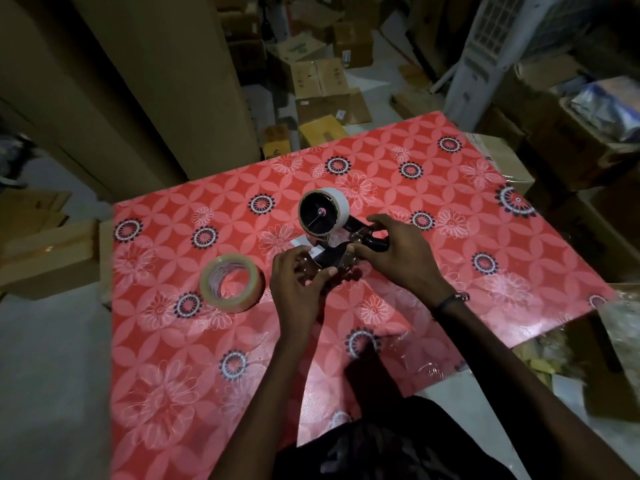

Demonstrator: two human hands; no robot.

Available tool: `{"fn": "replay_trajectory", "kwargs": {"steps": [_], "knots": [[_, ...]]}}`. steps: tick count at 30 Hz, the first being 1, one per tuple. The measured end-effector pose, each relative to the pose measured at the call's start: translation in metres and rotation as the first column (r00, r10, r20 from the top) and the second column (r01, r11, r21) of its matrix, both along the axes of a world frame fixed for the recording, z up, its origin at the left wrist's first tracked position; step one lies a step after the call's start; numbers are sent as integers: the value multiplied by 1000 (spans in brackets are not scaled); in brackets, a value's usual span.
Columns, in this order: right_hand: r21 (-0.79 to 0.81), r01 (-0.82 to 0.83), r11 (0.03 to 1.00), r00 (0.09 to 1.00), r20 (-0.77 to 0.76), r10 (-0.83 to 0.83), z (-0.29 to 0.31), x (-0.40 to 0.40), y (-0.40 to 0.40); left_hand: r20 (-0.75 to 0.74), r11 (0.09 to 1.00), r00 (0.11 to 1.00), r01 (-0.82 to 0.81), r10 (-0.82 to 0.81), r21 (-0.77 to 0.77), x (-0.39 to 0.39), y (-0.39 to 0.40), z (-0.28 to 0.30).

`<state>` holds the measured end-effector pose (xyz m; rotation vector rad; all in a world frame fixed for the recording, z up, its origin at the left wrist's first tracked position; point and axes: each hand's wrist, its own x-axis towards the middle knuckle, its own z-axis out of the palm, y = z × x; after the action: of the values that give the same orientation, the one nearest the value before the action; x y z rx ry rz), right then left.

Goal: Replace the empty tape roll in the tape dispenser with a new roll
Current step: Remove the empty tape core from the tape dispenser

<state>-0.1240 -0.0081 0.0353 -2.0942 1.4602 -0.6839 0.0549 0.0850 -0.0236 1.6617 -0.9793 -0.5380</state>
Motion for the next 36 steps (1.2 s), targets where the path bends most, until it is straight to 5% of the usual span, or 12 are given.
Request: {"fn": "replay_trajectory", "kwargs": {"steps": [7,17,26,36], "knots": [[-109,-80,991,992,85,89,4,-5,-8,-6,995,1000,-17,16,-101,3,-2,16],[318,-134,939,789,607,-93,18,-16,-54,63,979,996,-50,63,-197,-15,-39,71],[-42,-67,997,903,423,78,28,-48,-77,-15,974,983,-185,184,-129,-43,-62,70],[-422,-193,886,931,206,302,33,-69,-72,-82,947,943,-320,322,37,-66,-73,48]]}}
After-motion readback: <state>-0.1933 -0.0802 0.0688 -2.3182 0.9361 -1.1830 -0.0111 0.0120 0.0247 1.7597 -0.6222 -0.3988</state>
